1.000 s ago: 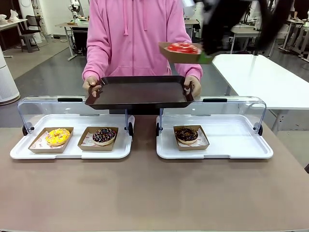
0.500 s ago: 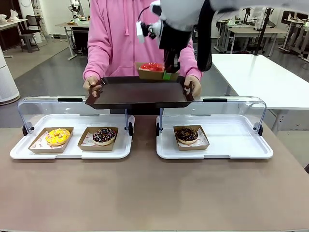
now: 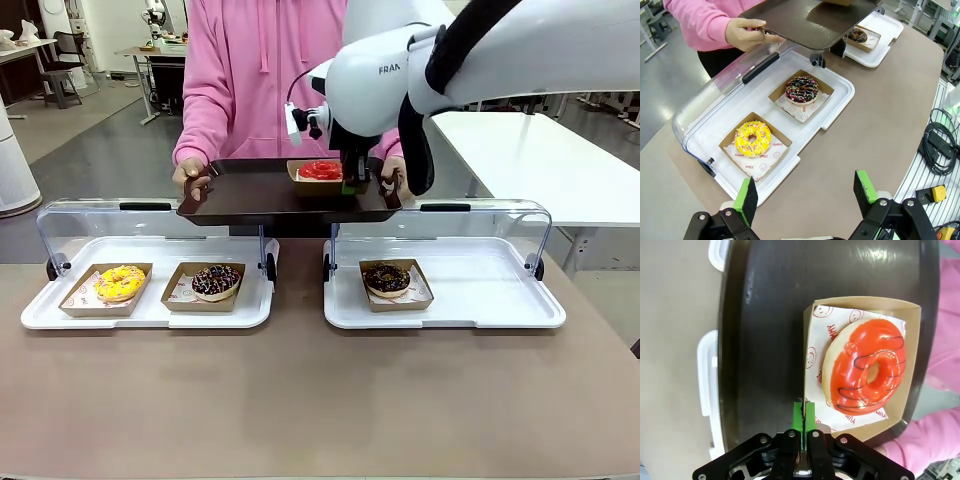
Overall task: Provide the desired donut to the person.
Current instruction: Place the picked Paper togo box onto the Handle tray extended by the person.
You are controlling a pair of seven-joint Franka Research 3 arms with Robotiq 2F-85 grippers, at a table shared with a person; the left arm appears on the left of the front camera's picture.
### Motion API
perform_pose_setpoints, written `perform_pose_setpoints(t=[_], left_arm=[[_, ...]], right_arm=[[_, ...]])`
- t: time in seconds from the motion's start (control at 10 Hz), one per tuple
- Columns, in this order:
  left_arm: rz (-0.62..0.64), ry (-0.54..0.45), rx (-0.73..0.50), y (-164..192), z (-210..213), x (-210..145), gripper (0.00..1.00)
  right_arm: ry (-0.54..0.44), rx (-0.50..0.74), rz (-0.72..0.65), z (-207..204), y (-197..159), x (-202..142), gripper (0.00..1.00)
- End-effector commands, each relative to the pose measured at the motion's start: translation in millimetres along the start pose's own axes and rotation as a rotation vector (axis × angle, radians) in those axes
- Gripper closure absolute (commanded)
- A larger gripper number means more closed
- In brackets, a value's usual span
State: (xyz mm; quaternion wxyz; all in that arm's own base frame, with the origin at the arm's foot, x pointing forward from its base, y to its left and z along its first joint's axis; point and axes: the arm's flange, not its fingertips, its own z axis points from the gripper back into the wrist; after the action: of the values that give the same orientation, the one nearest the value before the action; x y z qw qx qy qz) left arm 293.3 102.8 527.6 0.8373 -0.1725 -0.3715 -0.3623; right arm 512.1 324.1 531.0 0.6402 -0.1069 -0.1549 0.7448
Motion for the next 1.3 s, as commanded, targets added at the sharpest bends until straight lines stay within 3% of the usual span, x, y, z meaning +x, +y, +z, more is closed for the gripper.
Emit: perform_pose_setpoints(t=[0.0,0.2,0.3,0.4,0.5,0.6,0.7,1.2], left_arm=[[0.006,-0.012,-0.006,0,1,-1,0.0],[0.006,-0.012,-0.006,0,1,-1,0.0],[0.006,-0.012,-0.006,0,1,-1,0.0],[0.006,-0.012,-0.006,0,1,-1,0.0],[0.006,-0.012,-0.006,0,1,-1,0.0],[0.006,-0.012,-0.006,0,1,-1,0.0],[0.006,-0.012,-0.006,0,1,-1,0.0],[0.006,-0.012,-0.006,0,1,-1,0.0]], right_arm=[[0.045,-0.057,-0.02,-2,1,-9,0.98],[0.009,-0.076,-0.04,-2,-3,-21,0.98],[-0.009,-0.046,-0.046,-2,-4,-26,0.89],[-0.049,-0.035,-0.052,0,-6,-31,0.39],[-0.075,-0.029,-0.06,7,-9,-35,0.3],[-0.086,-0.011,-0.051,11,-5,-38,0.35],[-0.098,0.003,-0.045,17,-6,-39,0.0],[-0.13,0.106,-0.022,36,-2,-44,0.0]])
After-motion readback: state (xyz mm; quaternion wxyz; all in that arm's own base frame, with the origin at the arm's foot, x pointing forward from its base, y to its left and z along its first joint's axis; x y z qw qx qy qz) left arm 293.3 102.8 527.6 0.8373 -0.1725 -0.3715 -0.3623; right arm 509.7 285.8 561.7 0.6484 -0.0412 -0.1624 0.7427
